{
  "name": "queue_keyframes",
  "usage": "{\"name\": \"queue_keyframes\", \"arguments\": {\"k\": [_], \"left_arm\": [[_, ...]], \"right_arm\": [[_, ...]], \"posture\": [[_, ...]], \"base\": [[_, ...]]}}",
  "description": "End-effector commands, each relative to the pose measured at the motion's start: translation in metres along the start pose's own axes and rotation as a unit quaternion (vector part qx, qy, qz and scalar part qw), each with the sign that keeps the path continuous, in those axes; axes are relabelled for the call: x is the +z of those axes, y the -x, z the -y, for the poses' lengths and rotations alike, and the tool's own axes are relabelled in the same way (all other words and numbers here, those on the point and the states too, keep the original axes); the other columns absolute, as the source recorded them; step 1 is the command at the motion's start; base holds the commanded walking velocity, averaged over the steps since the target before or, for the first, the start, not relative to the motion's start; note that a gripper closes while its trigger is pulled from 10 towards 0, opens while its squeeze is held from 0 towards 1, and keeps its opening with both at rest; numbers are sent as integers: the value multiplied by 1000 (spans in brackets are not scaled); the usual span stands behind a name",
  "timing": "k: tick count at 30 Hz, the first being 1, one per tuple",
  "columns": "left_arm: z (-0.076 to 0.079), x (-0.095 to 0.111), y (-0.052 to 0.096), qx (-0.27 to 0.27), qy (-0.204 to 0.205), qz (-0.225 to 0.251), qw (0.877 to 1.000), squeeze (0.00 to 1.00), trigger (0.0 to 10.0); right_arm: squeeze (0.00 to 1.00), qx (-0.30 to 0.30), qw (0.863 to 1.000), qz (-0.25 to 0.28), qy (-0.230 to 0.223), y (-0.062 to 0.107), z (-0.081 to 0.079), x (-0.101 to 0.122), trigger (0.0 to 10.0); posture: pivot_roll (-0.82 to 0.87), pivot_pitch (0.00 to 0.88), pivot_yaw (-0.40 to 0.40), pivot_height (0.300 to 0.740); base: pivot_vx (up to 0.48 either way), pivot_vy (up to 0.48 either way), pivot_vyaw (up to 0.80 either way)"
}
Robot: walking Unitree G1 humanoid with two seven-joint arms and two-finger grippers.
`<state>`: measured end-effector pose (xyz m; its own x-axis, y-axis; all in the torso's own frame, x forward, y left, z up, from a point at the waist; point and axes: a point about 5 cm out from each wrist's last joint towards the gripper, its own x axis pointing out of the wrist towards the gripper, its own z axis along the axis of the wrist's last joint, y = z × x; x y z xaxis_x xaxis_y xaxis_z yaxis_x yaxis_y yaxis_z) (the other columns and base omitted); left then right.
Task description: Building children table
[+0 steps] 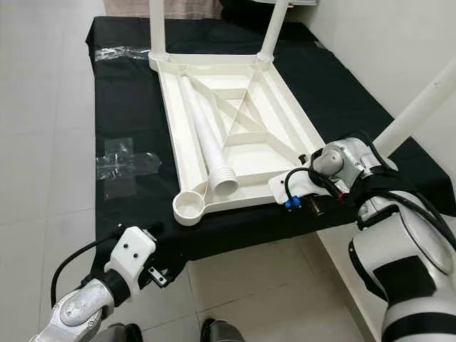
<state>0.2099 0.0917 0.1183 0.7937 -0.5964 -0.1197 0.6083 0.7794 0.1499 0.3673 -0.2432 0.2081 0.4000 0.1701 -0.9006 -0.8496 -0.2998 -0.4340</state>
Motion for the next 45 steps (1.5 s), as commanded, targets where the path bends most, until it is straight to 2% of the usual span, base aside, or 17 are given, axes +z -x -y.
{"name": "queue_keyframes", "arguments": {"k": [1,4,5,6,7,12,14,21,26,29,32,35,40,41,42,44,45], "left_arm": [[5,-1,1,-8,7,-4,1000,0,10000],[4,-2,0,-7,8,-5,1000,0,10000],[4,-2,0,-6,9,-5,1000,0,10000],[4,-2,0,-6,9,-5,1000,0,10000],[4,-2,-1,-6,9,-5,1000,0,10000],[3,-3,-2,-3,8,-6,1000,0,10000],[3,-3,-1,-3,8,-7,1000,0,10000],[5,-5,0,-4,7,-8,1000,0,10000],[4,-8,0,-4,4,-12,1000,0,10000],[2,-7,-1,-6,-1,-10,1000,0,10000],[2,-9,1,0,1,-10,1000,0,10000],[-3,-8,2,19,-10,-9,1000,0,10000],[-5,-8,4,31,-12,-9,999,0,10000],[-9,-7,4,52,-11,-5,999,0,10000],[-9,-7,4,52,-11,-5,999,0,10000],[-15,-4,4,82,-17,4,996,0,10000],[-15,-4,4,82,-17,4,996,0,10000]], "right_arm": [[0,-110,992,48,25,32,36,16,10000],[0,-102,993,48,30,36,37,16,10000],[569,-94,994,52,24,37,36,16,10000],[569,-94,994,52,24,37,36,16,10000],[1000,-91,994,61,10,38,36,15,10000],[1000,-106,992,66,-5,40,37,14,10000],[0,-105,992,62,-6,42,36,10,10000],[0,-167,963,180,-113,65,56,18,10000],[0,-297,896,246,-217,79,70,13,10000],[0,-347,873,242,-244,78,68,7,10000],[0,-384,852,243,-260,73,62,3,10000],[0,-430,812,266,-290,57,46,12,10000],[0,-443,800,279,-293,50,34,23,10000],[0,-462,765,294,-338,42,25,31,10000],[0,-462,765,294,-338,42,25,31,10000],[0,-491,728,311,-364,29,4,51,10000],[0,-491,728,311,-364,29,4,51,10000]], "posture": [[29,156,-140,740],[19,151,-143,740],[21,147,-146,740],[21,147,-146,740],[20,147,-149,740],[20,141,-145,740],[23,134,-147,740],[24,110,-150,740],[28,82,-130,740],[24,96,-128,740],[25,94,-114,740],[36,105,-111,740],[33,98,-109,740],[34,85,-112,740],[34,85,-112,740],[48,86,-106,740],[48,86,-106,740]], "base": [[0,0,0],[0,0,0],[0,0,0],[0,0,0],[0,0,0],[0,0,0],[0,0,0],[0,0,0],[0,0,0],[0,0,0],[0,0,0],[0,0,0],[0,0,0],[0,0,0],[0,0,0],[0,0,0],[0,0,0]]}}
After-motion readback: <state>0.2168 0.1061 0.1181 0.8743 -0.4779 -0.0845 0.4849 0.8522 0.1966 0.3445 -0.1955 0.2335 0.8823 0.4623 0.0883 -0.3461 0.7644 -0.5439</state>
